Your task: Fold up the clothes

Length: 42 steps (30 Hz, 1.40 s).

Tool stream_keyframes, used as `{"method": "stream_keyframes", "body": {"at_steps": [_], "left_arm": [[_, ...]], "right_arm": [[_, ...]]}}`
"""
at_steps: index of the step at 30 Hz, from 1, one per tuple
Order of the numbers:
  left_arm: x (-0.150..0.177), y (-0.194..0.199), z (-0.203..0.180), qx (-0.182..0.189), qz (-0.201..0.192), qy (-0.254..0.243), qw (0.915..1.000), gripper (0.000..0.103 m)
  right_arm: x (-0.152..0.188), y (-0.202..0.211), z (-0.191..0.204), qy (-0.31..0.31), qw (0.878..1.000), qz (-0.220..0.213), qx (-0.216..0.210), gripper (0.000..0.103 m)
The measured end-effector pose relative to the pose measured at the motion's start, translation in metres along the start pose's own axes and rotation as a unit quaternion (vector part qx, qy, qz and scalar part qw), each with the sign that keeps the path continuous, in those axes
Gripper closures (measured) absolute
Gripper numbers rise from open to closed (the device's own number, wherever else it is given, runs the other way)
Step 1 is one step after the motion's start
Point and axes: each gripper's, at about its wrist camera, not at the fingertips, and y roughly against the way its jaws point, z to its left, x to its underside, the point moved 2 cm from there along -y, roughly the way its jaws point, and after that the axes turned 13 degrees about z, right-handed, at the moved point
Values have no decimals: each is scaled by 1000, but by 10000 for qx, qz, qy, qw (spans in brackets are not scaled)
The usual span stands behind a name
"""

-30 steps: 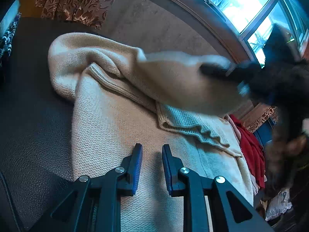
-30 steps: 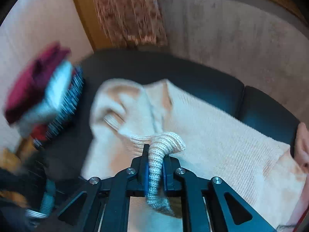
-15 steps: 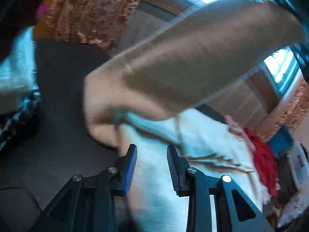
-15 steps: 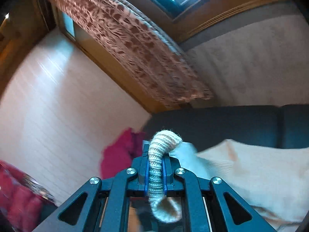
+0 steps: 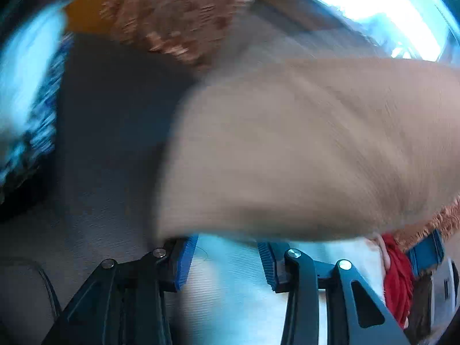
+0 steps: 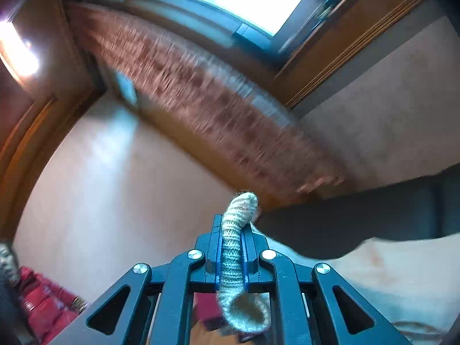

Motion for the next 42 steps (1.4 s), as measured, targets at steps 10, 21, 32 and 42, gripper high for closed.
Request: {"method": "stream_keyframes", "body": {"at_steps": [10, 21, 32, 42], "left_arm": [[18, 7, 15, 260, 163, -165, 9994, 61], [28, 9, -2, 172, 183, -264, 9993, 61], [27, -2, -10, 100, 269, -486, 9984, 60], [19, 13, -25, 316, 83, -592, 9977, 60]], "right_arm": [[98, 121, -250, -2423, 9511, -360, 1880, 89], [107, 77, -237, -929, 9604, 592, 2560, 34], [105, 1, -223, 489, 8776, 1841, 4399, 85], [89, 22, -192, 507, 8992, 1403, 4114, 93]]}}
